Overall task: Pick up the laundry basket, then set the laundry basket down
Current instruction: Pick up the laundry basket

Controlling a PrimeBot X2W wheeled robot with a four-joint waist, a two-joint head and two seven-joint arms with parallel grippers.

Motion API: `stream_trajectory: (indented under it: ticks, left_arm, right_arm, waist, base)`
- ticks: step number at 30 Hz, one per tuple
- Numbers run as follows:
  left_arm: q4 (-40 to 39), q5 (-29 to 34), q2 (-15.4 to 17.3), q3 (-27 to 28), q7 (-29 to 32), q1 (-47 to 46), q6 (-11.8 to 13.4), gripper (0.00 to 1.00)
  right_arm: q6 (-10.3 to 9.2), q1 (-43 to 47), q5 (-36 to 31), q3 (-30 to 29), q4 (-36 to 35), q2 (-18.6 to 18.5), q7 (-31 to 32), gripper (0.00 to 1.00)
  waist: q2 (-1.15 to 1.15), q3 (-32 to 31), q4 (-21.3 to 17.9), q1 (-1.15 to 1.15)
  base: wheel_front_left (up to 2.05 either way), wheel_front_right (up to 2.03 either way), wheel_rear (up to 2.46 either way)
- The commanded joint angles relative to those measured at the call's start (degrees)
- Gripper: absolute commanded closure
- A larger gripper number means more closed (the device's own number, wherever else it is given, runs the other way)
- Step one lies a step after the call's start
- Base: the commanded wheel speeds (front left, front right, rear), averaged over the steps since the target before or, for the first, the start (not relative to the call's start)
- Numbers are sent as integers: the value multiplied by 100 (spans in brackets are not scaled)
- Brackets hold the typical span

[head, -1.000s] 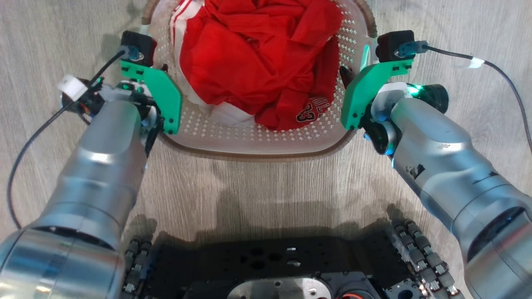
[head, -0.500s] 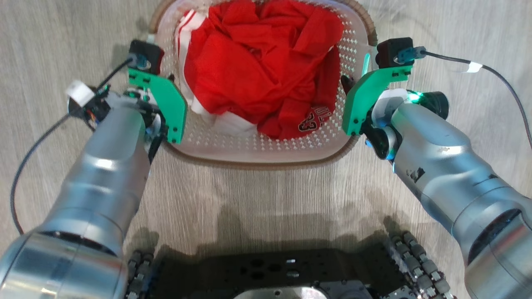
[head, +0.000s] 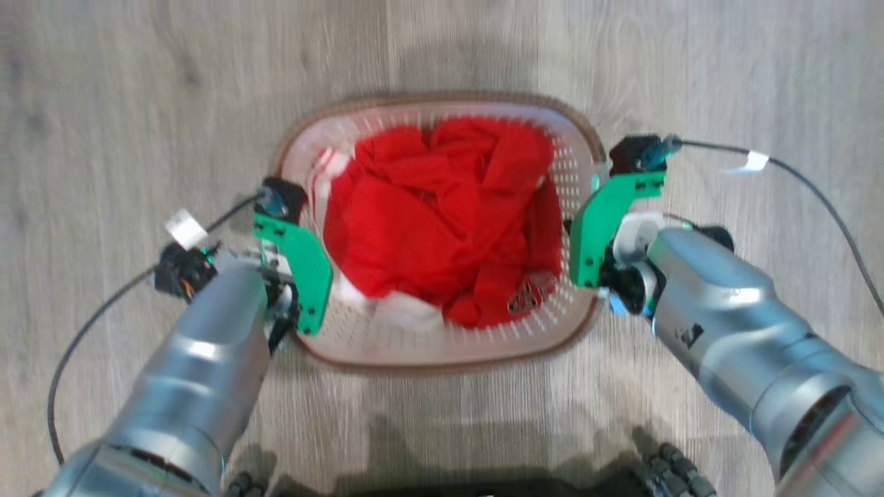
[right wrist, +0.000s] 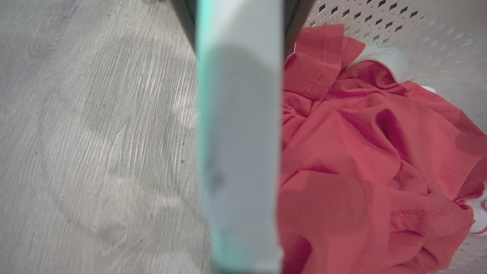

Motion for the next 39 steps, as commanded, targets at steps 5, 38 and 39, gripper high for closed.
stream_trajectory:
  ticks: [5,38,39]
  left_arm:
    - [-201,-356,150,-465,298,543,-36,100]
    - [-1419,-3413,910,-3514,1877,1615,-37,100]
    - [-1444,-3464,923,-3564,1906,1597,-37,100]
  right_arm:
    - [43,494,160,215,-151,29,432,100]
    - [43,1657,698,821,37,220,1780,100]
    - [43,1646,688,828,33,222,1760,100]
  waist:
    - [0,-988,-30,0]
    - [0,-3765,18,0]
    - [0,-3788,18,0]
  base:
    - [0,0,0]
    - [0,0,0]
    - [0,0,0]
